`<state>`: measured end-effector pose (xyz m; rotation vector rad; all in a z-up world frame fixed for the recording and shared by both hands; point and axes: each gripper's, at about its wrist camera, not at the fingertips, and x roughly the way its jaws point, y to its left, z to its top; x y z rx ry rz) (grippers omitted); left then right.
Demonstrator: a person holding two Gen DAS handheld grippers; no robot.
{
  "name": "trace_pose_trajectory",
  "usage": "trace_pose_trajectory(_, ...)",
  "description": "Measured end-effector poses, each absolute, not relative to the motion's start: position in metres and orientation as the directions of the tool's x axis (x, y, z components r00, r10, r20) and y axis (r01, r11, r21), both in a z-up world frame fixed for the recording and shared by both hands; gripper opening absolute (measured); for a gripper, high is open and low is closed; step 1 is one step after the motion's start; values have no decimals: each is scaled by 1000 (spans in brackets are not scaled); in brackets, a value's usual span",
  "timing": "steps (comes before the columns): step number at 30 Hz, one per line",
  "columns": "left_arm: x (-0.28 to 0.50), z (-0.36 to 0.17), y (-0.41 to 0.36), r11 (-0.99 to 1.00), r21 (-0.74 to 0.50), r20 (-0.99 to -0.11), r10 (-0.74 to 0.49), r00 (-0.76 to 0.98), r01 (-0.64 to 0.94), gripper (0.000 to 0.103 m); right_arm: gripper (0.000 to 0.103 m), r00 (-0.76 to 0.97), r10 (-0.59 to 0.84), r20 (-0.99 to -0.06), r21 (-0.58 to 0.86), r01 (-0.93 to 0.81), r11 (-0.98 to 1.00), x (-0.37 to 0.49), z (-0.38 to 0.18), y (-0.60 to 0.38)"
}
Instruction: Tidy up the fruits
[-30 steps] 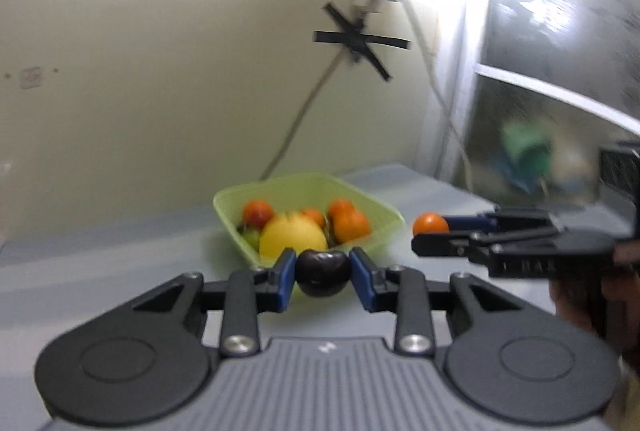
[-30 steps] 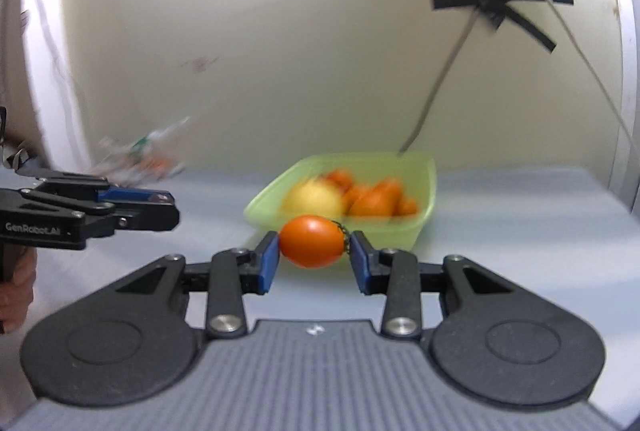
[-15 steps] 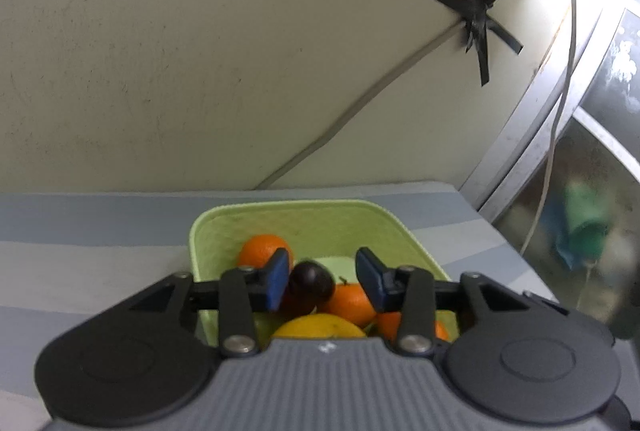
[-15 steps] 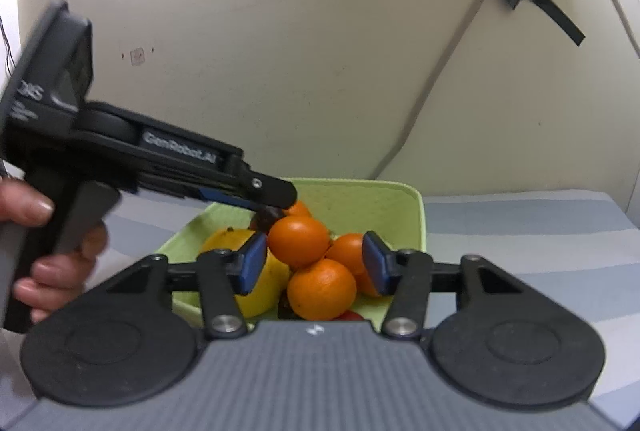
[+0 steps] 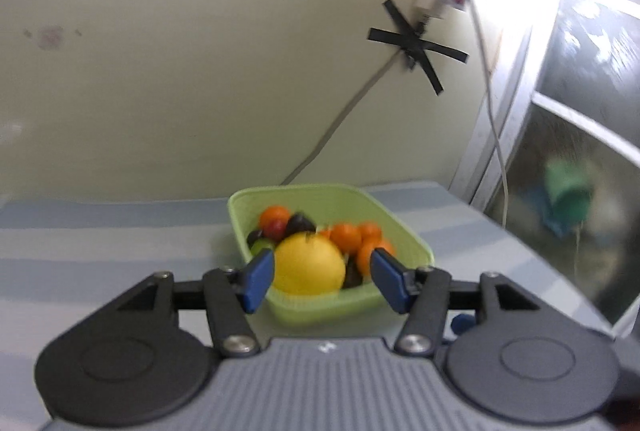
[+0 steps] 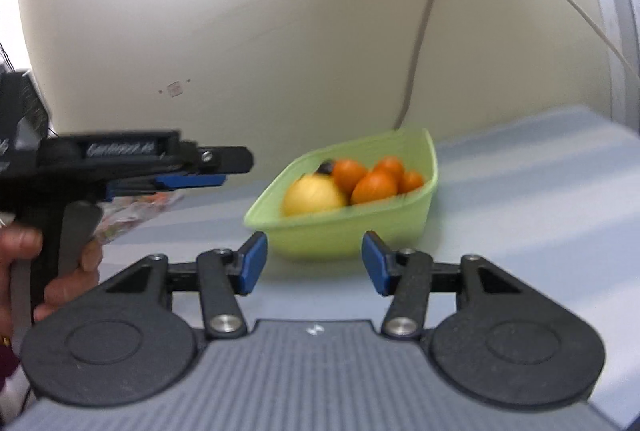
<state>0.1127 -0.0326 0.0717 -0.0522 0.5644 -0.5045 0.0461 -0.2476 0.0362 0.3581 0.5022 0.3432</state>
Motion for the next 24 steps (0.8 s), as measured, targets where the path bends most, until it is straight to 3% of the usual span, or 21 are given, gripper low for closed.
trace_pose_trajectory(5, 50, 57, -16, 916, -147, -505, -394, 768, 373, 69, 55, 829, 369, -421, 450, -162, 878, 2, 28, -240)
trace_pose_trajectory(9, 10, 47, -2, 937, -142, -510, -346, 788, 319, 102, 55, 809, 352, -471, 443, -129, 887, -24, 20, -233)
trace_pose_trajectory(24, -46, 48, 3, 987, 18, -503, -131, 855, 162, 103, 56, 769, 405, -495, 494, -135, 859, -67, 14, -216)
